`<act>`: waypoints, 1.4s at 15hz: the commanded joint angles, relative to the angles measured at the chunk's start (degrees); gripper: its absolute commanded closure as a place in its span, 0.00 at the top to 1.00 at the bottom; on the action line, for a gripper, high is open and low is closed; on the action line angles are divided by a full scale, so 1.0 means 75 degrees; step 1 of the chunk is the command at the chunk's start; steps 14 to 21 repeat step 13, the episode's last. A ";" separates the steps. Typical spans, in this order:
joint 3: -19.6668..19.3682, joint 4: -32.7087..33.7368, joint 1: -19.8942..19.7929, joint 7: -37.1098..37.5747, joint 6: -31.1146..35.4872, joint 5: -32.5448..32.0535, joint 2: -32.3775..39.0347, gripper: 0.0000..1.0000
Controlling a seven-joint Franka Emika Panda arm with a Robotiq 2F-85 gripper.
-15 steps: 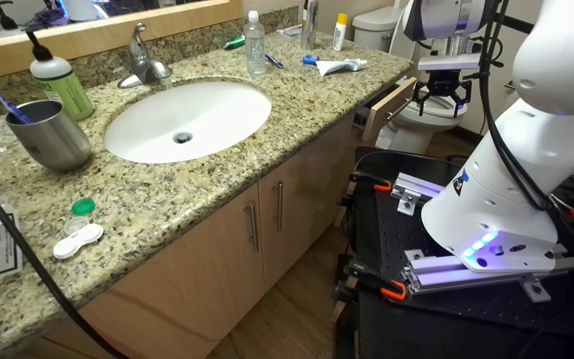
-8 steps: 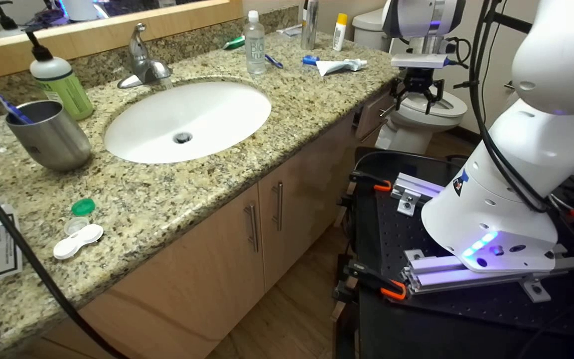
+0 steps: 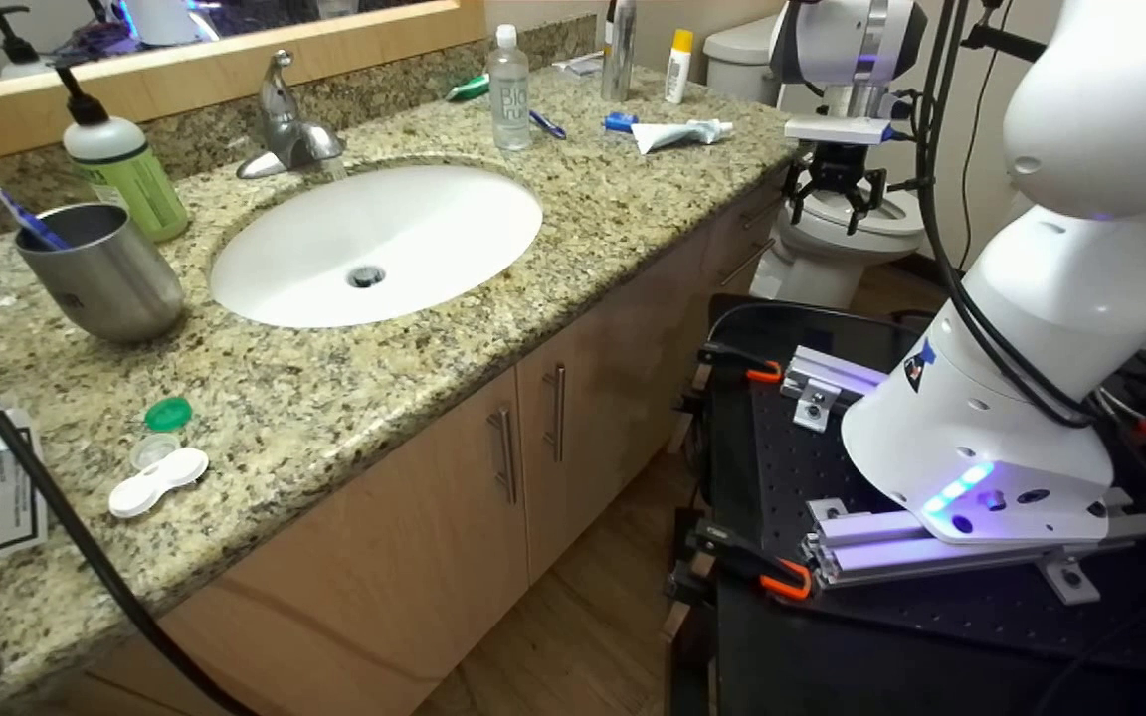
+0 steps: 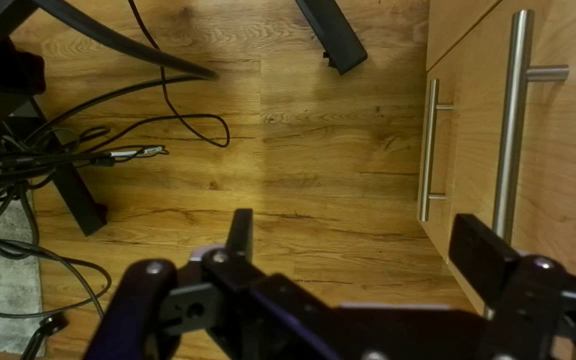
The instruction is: Close the open drawer
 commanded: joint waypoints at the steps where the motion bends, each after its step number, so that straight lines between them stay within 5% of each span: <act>1: -0.0053 -0.0738 -0.0124 -0.0524 0.0419 -0.0219 -0.0836 1.00; 4: -0.0755 -0.1861 0.0159 -0.1210 0.1507 -0.1196 -0.1808 1.00; 6: -0.1277 -0.2317 0.0135 -0.1933 0.1487 -0.2210 -0.2491 1.00; 9: -0.1844 -0.3043 -0.0293 -0.3238 0.1971 -0.2808 -0.3815 1.00; 10: -0.1657 -0.2308 -0.0037 -0.2433 0.1620 -0.2585 -0.2714 1.00; 21: -0.1770 -0.2439 -0.0133 -0.2595 0.1601 -0.2602 -0.3095 1.00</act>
